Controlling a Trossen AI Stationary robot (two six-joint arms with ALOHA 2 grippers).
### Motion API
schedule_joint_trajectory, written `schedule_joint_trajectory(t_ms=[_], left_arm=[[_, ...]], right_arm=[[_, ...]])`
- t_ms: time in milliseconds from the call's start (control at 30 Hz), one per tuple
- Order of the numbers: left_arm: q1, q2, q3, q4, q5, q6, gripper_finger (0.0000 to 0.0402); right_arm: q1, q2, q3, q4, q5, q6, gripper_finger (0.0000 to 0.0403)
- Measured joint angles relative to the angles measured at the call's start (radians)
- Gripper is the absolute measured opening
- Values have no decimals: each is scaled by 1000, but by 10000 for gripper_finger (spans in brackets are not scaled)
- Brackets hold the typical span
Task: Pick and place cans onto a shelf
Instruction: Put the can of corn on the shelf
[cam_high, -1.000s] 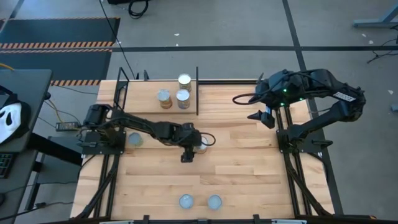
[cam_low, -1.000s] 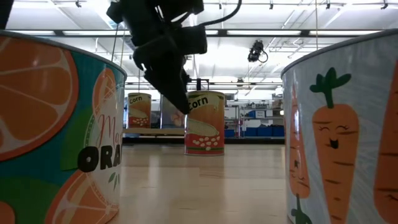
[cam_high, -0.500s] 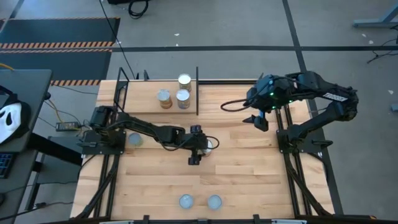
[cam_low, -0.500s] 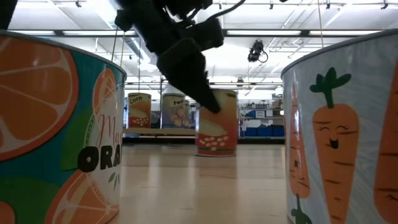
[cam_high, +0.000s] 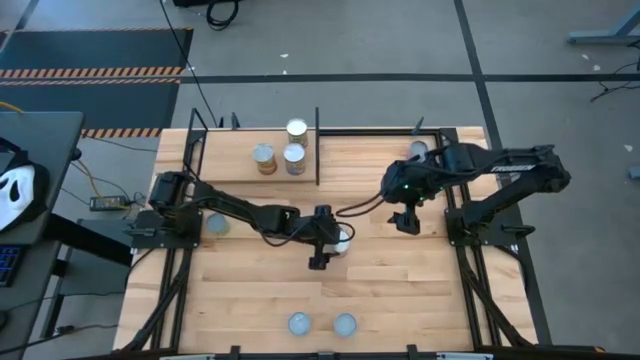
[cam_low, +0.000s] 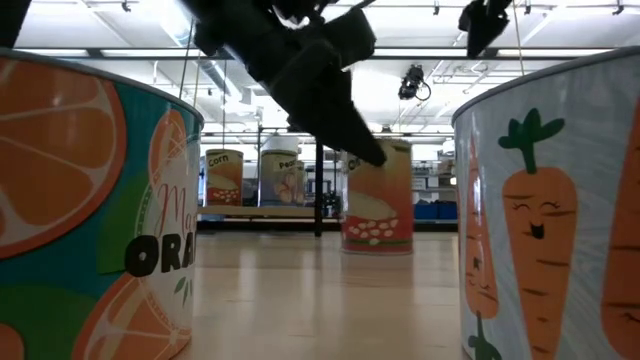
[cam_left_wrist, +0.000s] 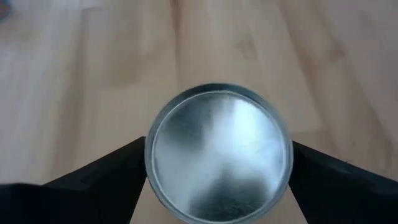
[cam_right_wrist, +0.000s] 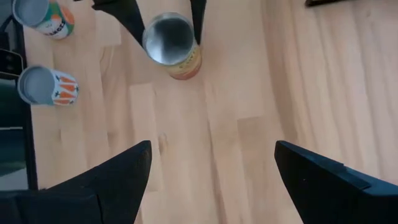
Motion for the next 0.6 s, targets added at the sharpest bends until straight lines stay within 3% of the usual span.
schedule_joint_trajectory(t_ms=[133, 367, 600], left_arm=[[8, 5, -2, -14, 21, -14, 347], [9, -27, -1, -81, -27, -21, 286], [12, -204, -2, -266, -186, -160, 285]], right_arm=[[23, -6, -3, 2, -1, 45, 348], [33, -44, -3, 6, 15, 107, 348], [23, -83, -2, 18, 58, 106, 348]])
